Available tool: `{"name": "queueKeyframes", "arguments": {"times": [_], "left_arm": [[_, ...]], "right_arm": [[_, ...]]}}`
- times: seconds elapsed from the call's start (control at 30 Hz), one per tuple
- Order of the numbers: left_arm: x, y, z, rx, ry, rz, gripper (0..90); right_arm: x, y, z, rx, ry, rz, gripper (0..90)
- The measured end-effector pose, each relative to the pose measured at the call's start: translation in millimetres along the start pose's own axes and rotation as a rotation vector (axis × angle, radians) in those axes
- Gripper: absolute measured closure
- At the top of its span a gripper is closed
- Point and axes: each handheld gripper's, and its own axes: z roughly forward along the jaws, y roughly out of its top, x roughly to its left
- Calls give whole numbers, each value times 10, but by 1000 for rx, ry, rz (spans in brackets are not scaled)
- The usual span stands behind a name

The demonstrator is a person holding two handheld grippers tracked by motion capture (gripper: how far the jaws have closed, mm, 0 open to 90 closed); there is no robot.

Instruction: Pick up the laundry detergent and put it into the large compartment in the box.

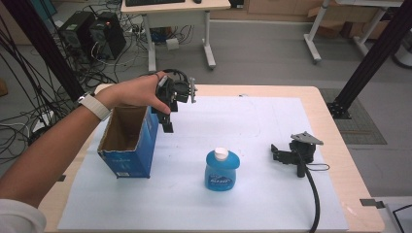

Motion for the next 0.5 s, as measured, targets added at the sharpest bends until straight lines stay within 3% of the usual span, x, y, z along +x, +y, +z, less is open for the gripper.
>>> {"name": "queueKeyframes", "arguments": {"times": [0.27,0.5], "left_arm": [[22,40,-28,14,-7,-16,130],[-45,17,-70,4,-2,-17,133]], "right_arm": [[-3,4,-2,3,1,-1,0],[-1,3,-1,2,0,0,0]]}}
